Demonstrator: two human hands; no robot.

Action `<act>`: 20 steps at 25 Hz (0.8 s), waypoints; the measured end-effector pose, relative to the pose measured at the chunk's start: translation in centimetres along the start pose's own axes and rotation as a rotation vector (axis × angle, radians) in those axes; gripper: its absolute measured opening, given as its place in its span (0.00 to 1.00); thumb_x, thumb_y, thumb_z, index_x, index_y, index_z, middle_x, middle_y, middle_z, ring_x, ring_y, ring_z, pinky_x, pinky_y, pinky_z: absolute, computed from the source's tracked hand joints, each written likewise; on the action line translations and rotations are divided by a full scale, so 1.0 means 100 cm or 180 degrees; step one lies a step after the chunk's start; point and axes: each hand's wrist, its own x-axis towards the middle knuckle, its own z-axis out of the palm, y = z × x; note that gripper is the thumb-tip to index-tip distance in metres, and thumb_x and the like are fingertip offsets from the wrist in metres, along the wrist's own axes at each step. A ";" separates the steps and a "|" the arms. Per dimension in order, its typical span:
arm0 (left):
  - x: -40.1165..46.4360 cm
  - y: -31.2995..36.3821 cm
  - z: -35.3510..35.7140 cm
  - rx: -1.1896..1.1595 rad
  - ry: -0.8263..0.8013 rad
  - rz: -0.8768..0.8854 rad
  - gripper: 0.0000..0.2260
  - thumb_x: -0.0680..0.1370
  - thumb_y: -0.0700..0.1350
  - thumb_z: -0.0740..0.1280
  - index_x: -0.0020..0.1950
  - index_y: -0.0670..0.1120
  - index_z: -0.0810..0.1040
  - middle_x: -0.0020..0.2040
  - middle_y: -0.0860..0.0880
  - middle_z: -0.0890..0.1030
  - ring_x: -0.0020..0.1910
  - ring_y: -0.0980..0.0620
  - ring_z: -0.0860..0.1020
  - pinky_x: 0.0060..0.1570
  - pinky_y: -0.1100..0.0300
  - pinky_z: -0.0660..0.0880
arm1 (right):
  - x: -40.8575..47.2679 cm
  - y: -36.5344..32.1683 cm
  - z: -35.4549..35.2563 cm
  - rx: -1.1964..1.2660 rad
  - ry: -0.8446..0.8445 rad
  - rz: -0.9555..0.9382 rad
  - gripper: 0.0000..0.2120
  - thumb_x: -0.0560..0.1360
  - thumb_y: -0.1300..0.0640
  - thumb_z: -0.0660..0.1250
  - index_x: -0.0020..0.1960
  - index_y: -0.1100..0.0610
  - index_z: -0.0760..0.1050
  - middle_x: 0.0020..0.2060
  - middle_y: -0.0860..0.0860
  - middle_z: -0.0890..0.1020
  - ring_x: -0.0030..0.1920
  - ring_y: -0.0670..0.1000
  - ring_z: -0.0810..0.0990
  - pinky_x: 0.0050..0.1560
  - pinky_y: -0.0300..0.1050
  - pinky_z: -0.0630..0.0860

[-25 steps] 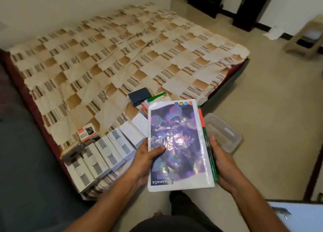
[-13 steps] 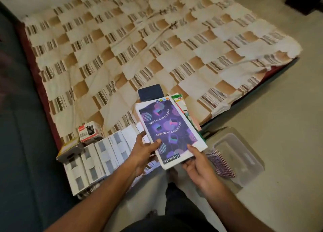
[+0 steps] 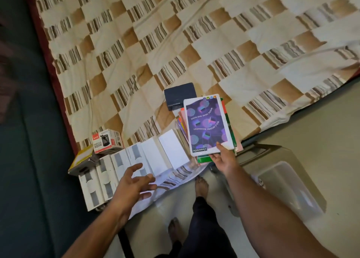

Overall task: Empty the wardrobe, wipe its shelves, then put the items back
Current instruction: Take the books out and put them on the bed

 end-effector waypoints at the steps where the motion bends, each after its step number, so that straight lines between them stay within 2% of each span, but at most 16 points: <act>1: 0.000 0.003 0.002 0.0014 -0.0013 -0.0010 0.22 0.79 0.41 0.71 0.71 0.50 0.70 0.51 0.40 0.85 0.45 0.44 0.86 0.47 0.51 0.81 | 0.007 0.002 -0.001 -0.0084 0.0107 0.0114 0.19 0.80 0.65 0.66 0.70 0.61 0.70 0.66 0.62 0.77 0.57 0.60 0.80 0.57 0.54 0.75; 4: -0.002 0.016 0.013 0.0020 -0.0185 0.0082 0.18 0.80 0.39 0.69 0.69 0.49 0.72 0.50 0.40 0.86 0.43 0.44 0.86 0.43 0.53 0.82 | 0.013 0.001 -0.005 -0.0622 0.0354 0.0412 0.17 0.79 0.61 0.67 0.67 0.63 0.72 0.63 0.64 0.78 0.59 0.61 0.79 0.55 0.52 0.79; 6: -0.002 0.025 0.023 0.0068 -0.0384 0.0197 0.18 0.80 0.39 0.69 0.68 0.48 0.73 0.50 0.40 0.86 0.43 0.44 0.86 0.37 0.57 0.81 | 0.008 -0.004 -0.006 -0.0921 0.0512 0.0465 0.15 0.79 0.59 0.69 0.63 0.64 0.73 0.56 0.65 0.78 0.52 0.61 0.80 0.44 0.52 0.81; 7: -0.002 0.029 0.026 0.0096 -0.0469 0.0252 0.17 0.80 0.39 0.69 0.67 0.48 0.73 0.50 0.40 0.86 0.42 0.45 0.86 0.35 0.59 0.81 | 0.003 -0.005 -0.007 -0.1013 0.0588 0.0348 0.12 0.78 0.59 0.69 0.59 0.63 0.73 0.51 0.64 0.79 0.45 0.59 0.81 0.38 0.51 0.81; 9: -0.001 0.033 0.030 0.0204 -0.0640 0.0398 0.14 0.80 0.39 0.68 0.66 0.47 0.75 0.49 0.41 0.86 0.43 0.45 0.86 0.34 0.60 0.81 | -0.012 -0.006 -0.009 -0.1277 0.0828 -0.0505 0.06 0.78 0.58 0.68 0.51 0.60 0.73 0.39 0.60 0.79 0.32 0.53 0.78 0.31 0.47 0.77; 11: -0.002 0.034 0.034 0.0429 -0.0917 0.0630 0.12 0.81 0.40 0.67 0.64 0.46 0.77 0.48 0.43 0.86 0.46 0.44 0.86 0.39 0.58 0.82 | -0.038 -0.003 -0.020 -0.1982 0.0885 -0.1747 0.08 0.78 0.53 0.68 0.43 0.54 0.74 0.36 0.54 0.81 0.33 0.51 0.78 0.37 0.49 0.78; 12: -0.003 0.032 0.034 0.0542 -0.1055 0.0743 0.11 0.81 0.40 0.66 0.63 0.46 0.78 0.48 0.44 0.87 0.47 0.43 0.86 0.43 0.56 0.82 | -0.057 0.002 -0.023 -0.2162 0.0720 -0.2116 0.11 0.78 0.52 0.69 0.38 0.53 0.73 0.33 0.48 0.80 0.34 0.48 0.77 0.39 0.48 0.76; 14: -0.007 0.029 0.035 0.0778 -0.1355 0.0974 0.09 0.81 0.39 0.66 0.60 0.45 0.79 0.47 0.44 0.87 0.48 0.41 0.85 0.47 0.53 0.80 | -0.099 0.015 -0.037 -0.2205 0.0519 -0.2489 0.19 0.78 0.52 0.71 0.32 0.53 0.69 0.25 0.44 0.72 0.29 0.42 0.69 0.33 0.42 0.70; 15: -0.010 0.028 0.035 0.0873 -0.1552 0.1104 0.08 0.81 0.39 0.66 0.58 0.45 0.80 0.46 0.43 0.86 0.47 0.40 0.85 0.46 0.53 0.80 | -0.121 0.023 -0.046 -0.2192 0.0604 -0.2655 0.21 0.77 0.52 0.71 0.30 0.53 0.66 0.23 0.44 0.69 0.27 0.41 0.65 0.31 0.40 0.65; 18: -0.021 0.022 0.035 0.1187 -0.2249 0.1494 0.03 0.80 0.39 0.67 0.49 0.41 0.80 0.41 0.41 0.85 0.42 0.42 0.82 0.46 0.51 0.78 | -0.189 0.066 -0.082 -0.1990 0.1177 -0.2958 0.24 0.75 0.47 0.71 0.30 0.53 0.62 0.25 0.47 0.63 0.28 0.44 0.62 0.32 0.44 0.61; 20: -0.033 0.015 0.036 0.1377 -0.2677 0.1681 0.06 0.79 0.41 0.68 0.43 0.42 0.78 0.36 0.42 0.81 0.37 0.47 0.80 0.43 0.53 0.76 | -0.225 0.109 -0.108 -0.1720 0.1482 -0.2844 0.24 0.75 0.49 0.71 0.29 0.51 0.61 0.25 0.47 0.62 0.28 0.45 0.62 0.32 0.44 0.61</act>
